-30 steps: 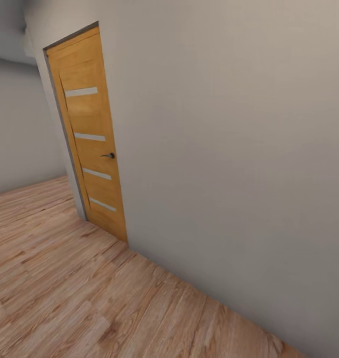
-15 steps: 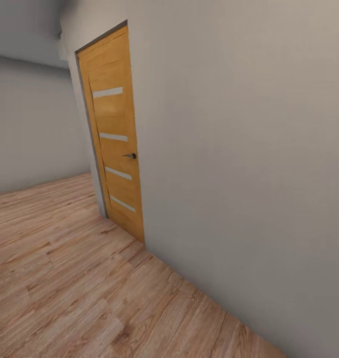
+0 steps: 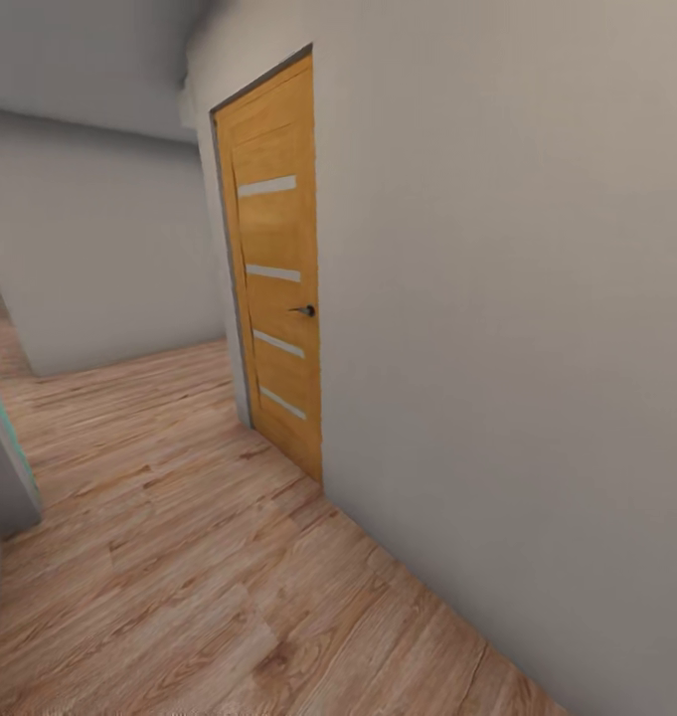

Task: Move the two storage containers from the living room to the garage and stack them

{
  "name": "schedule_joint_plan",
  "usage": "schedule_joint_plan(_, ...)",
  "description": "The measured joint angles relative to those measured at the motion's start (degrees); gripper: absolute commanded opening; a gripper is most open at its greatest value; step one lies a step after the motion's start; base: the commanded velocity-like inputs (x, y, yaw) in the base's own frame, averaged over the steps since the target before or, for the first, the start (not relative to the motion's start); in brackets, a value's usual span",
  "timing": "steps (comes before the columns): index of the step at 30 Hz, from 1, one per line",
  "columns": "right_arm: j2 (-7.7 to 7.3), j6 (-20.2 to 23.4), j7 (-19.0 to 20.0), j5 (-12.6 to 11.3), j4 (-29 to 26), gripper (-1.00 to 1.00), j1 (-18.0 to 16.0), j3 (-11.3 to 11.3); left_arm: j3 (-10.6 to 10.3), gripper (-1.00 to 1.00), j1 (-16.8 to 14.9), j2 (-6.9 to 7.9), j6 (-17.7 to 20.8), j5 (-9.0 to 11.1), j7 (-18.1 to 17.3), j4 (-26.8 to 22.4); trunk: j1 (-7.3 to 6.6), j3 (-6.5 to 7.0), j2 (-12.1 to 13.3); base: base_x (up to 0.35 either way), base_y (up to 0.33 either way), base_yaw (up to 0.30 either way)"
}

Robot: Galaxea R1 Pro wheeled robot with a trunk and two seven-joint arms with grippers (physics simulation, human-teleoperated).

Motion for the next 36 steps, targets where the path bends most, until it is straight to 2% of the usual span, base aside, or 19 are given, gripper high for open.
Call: schedule_joint_plan(36, 0.0, 0.0, 0.0, 0.0, 0.0, 1.0, 0.0, 0.0, 0.0, 1.0, 0.0, 0.0, 0.0, 0.0, 0.0, 0.0, -0.03, 0.0, 0.0, 0.3, 0.0, 0.267)
